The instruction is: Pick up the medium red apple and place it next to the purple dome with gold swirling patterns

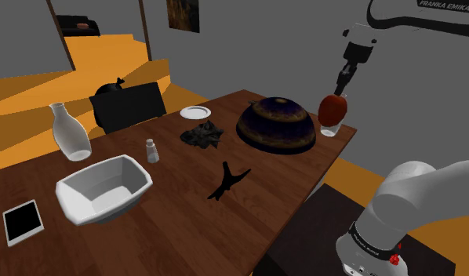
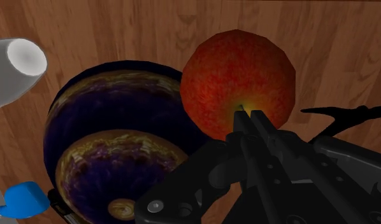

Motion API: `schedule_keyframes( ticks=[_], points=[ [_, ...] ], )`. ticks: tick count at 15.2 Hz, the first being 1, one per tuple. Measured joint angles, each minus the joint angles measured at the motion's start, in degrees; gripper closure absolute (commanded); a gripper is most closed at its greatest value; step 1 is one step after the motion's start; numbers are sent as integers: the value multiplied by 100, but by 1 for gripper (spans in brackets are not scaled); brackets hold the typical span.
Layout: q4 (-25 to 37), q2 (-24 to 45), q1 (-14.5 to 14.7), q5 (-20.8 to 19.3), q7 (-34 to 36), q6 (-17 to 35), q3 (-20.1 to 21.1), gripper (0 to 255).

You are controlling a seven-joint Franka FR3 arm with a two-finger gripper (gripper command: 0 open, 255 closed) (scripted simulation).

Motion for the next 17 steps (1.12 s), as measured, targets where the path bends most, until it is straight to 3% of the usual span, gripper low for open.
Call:
schedule_keyframes(
  ticks=[17],
  points=[
    [-1502,-316,-116,-190,42,1188,-166,255]
  ],
)
